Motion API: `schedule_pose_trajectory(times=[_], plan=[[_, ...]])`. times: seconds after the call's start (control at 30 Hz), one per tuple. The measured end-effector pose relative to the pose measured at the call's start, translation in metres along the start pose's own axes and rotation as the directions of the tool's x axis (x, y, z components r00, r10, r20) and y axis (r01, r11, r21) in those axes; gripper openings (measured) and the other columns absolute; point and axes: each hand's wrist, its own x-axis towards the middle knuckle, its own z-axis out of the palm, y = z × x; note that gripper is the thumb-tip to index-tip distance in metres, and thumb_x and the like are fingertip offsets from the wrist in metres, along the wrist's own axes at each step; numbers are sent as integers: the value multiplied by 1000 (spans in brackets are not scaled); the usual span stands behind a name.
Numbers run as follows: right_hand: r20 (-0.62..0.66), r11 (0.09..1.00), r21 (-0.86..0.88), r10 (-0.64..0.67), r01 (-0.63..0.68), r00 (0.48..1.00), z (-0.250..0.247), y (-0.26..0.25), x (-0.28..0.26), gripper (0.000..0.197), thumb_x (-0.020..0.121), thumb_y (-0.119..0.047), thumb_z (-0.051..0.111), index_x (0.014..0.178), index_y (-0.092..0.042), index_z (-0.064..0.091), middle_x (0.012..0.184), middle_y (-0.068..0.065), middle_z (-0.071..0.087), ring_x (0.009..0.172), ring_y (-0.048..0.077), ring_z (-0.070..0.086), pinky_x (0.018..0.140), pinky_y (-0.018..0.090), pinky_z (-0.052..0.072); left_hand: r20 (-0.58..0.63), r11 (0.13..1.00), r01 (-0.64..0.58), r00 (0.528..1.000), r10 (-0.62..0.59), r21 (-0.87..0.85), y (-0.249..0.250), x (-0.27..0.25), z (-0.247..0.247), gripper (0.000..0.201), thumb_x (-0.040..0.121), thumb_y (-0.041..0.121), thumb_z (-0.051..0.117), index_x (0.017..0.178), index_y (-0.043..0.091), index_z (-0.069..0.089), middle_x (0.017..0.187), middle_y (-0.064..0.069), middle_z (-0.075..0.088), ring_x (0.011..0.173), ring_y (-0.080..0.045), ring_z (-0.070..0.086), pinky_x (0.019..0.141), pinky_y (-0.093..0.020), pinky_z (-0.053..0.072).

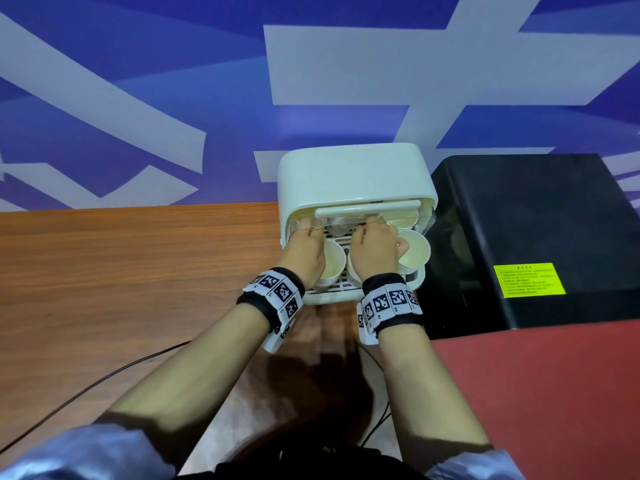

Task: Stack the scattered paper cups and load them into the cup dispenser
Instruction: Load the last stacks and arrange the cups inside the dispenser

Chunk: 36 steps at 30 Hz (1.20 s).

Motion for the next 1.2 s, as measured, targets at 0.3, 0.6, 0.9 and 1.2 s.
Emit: schedule_pose_trajectory(times=[0.3, 0.6, 0.9, 1.2], plan=[[-73, 987, -148, 46, -57, 996, -4, 31, 5, 34, 96, -20, 42, 102, -8, 72, 134, 10, 50, 129, 29, 34, 110, 43, 17, -69, 990, -123, 991, 118, -73, -1, -17, 0, 34, 92, 0, 37, 124, -1, 49, 120, -17, 51, 110, -33, 49, 99, -30, 37], [45, 993, -121, 5, 1, 999, -7, 26, 14, 33, 98, -13, 34, 103, -3, 66, 114, 12, 63, 117, 27, 50, 119, 45, 7, -108, 976, -158, 984, 143, -147, -7, -28, -2, 34, 96, 7, 36, 125, -4, 50, 129, -17, 49, 123, -29, 44, 108, -25, 29], [108, 985, -148, -76, 92, 991, -2, 21, 17, 36, 98, -19, 34, 96, -14, 69, 108, 5, 65, 124, 22, 47, 117, 57, -6, -96, 984, -127, 989, 115, -128, -9, -34, -1, 37, 96, 17, 35, 118, -3, 56, 123, -16, 54, 116, -32, 50, 103, -34, 38], [-64, 977, 89, -189, 194, 980, -6, 32, 3, 25, 84, -4, 60, 106, -2, 71, 115, 18, 61, 114, 36, 51, 104, 41, 37, -31, 986, -166, 985, 167, 32, -9, -51, 0, 28, 83, 29, 58, 87, 5, 73, 86, -10, 63, 90, -32, 56, 81, -39, 48]])
